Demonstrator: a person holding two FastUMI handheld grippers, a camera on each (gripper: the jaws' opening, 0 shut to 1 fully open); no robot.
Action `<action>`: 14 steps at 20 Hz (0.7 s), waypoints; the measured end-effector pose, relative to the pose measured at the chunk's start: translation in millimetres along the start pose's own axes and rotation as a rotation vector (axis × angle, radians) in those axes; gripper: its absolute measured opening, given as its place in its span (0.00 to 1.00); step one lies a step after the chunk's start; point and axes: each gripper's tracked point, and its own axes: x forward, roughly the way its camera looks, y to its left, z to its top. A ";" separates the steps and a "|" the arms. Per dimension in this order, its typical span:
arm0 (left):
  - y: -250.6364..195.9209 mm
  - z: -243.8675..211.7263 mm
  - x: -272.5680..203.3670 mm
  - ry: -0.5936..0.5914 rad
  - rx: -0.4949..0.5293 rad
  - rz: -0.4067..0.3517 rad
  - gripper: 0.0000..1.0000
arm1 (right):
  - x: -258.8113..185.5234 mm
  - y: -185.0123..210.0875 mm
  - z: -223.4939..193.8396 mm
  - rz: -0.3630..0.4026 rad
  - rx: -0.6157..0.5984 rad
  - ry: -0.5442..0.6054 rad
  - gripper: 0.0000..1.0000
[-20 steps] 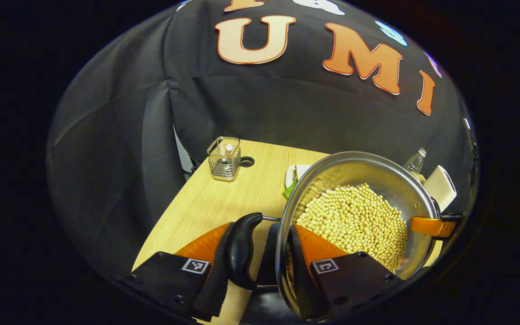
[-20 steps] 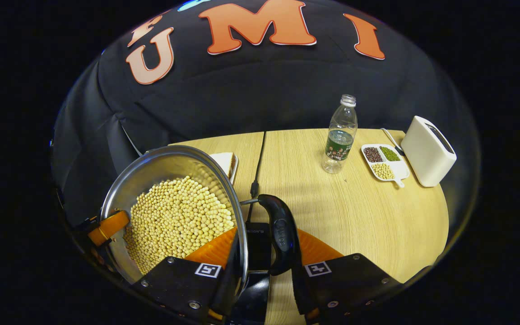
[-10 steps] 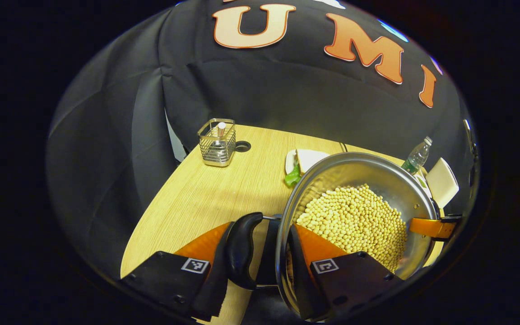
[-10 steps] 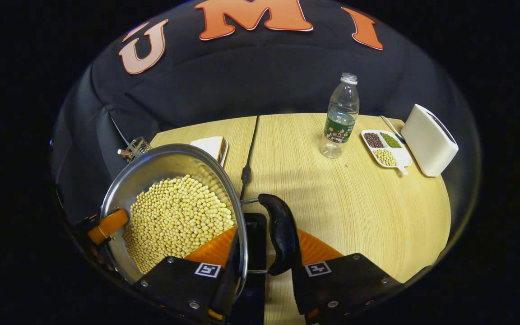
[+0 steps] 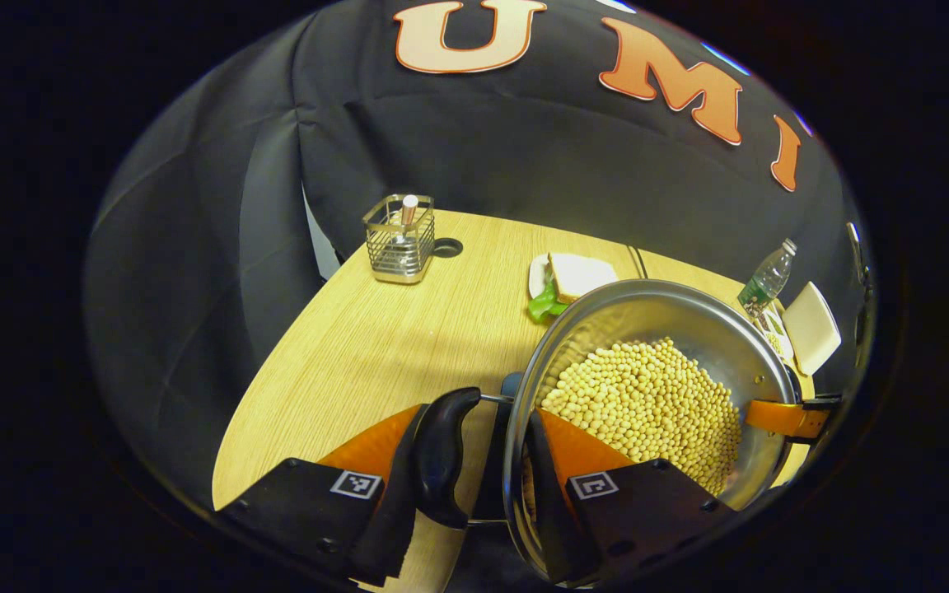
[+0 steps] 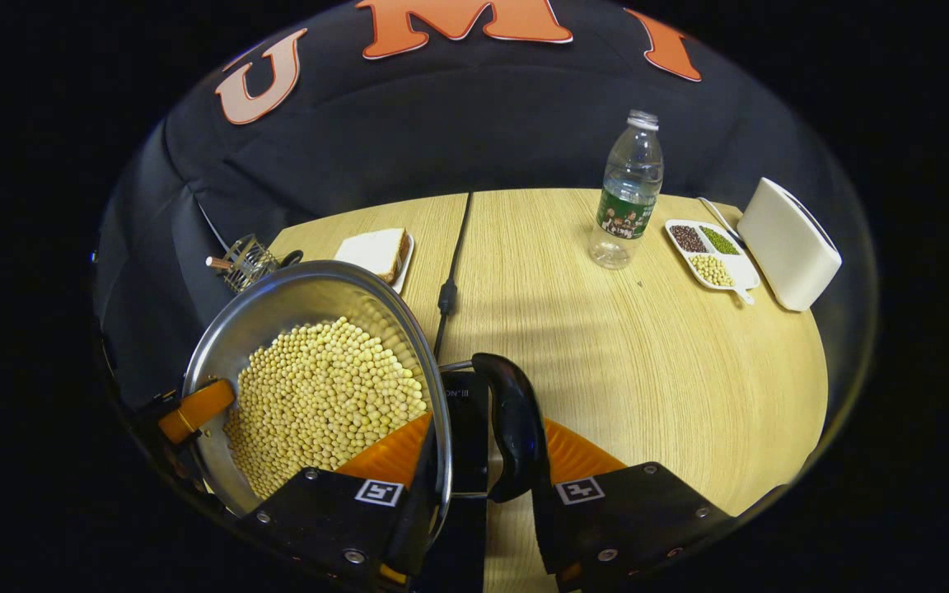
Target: First push the handle of the pot to place it horizontally, then grasp the pot with both hands and set it on the induction cooktop.
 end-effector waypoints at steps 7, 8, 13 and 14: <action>-0.5 3.4 -1.1 -0.019 0.032 0.008 0.73 | 2.7 -1.3 -0.4 0.033 0.007 -0.014 0.56; -1.3 3.3 -0.3 -0.017 0.016 0.010 0.77 | 0.9 0.3 -1.7 0.041 -0.001 -0.014 0.58; 8.0 23.5 -20.8 -0.094 -0.035 0.033 0.86 | -27.7 -12.9 15.7 0.081 -0.026 -0.103 0.76; 9.5 28.3 -27.8 -0.112 -0.036 0.040 0.90 | -36.9 -16.6 19.7 0.104 -0.022 -0.122 0.78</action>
